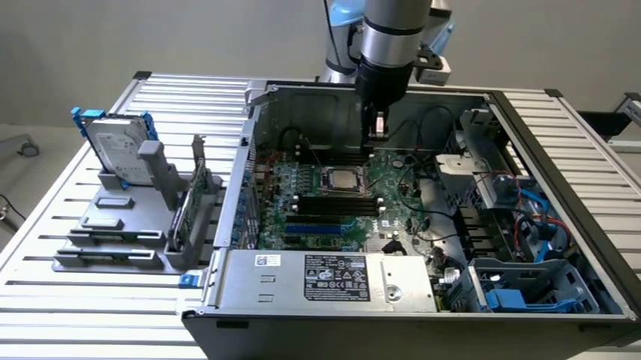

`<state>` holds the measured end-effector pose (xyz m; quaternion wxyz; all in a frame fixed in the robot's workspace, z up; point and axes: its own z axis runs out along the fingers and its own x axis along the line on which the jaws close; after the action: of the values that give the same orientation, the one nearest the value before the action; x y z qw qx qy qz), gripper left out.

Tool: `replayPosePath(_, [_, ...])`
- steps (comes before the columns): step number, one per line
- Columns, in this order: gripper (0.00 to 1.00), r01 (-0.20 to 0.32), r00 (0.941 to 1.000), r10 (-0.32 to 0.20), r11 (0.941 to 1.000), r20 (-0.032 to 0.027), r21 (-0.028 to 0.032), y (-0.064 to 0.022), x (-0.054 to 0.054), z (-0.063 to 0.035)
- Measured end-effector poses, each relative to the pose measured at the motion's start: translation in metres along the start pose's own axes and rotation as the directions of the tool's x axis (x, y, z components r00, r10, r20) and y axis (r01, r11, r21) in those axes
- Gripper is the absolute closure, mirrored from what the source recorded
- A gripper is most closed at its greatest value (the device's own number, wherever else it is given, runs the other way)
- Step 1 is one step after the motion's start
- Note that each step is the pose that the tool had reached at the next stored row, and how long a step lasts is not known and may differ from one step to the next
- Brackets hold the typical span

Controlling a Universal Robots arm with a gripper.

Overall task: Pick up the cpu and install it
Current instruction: 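Close the cpu cover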

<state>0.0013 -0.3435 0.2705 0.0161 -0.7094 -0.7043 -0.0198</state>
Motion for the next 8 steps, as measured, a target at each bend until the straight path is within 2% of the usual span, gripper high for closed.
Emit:
replayPosePath(3, [0.89, 0.0, 1.0, 0.0, 1.0, 0.0001, 0.0014, 0.0139, 0.0, -0.0081])
replayPosePath(8, [0.89, 0.0, 1.0, 0.0, 1.0, -0.0001, 0.0016, 0.0366, 0.0, -0.0088])
